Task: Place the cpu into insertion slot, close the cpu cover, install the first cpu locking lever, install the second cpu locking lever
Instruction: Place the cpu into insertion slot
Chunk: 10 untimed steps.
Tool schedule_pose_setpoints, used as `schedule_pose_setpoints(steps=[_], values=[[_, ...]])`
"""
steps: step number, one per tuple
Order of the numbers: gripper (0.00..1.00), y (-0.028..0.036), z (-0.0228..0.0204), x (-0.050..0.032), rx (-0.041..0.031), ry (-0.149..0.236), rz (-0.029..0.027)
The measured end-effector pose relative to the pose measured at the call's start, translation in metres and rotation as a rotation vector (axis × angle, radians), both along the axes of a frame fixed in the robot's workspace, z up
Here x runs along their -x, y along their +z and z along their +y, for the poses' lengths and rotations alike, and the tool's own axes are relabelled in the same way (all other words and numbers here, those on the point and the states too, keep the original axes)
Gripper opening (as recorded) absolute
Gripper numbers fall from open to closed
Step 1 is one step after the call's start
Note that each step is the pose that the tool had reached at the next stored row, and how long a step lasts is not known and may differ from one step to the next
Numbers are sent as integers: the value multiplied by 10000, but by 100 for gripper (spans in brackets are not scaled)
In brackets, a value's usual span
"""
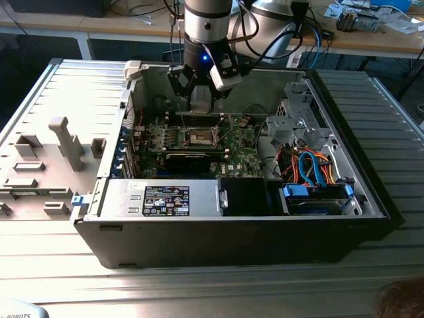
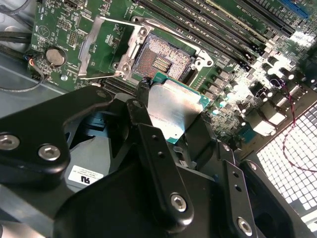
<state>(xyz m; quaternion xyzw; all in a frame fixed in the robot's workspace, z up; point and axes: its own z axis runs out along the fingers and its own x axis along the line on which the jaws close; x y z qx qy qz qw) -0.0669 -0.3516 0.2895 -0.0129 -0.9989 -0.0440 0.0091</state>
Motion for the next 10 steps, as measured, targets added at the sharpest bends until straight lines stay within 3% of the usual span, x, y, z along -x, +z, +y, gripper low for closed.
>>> schedule_pose_setpoints(steps=[10], values=[[54, -23, 0, 0, -1, 0, -1]])
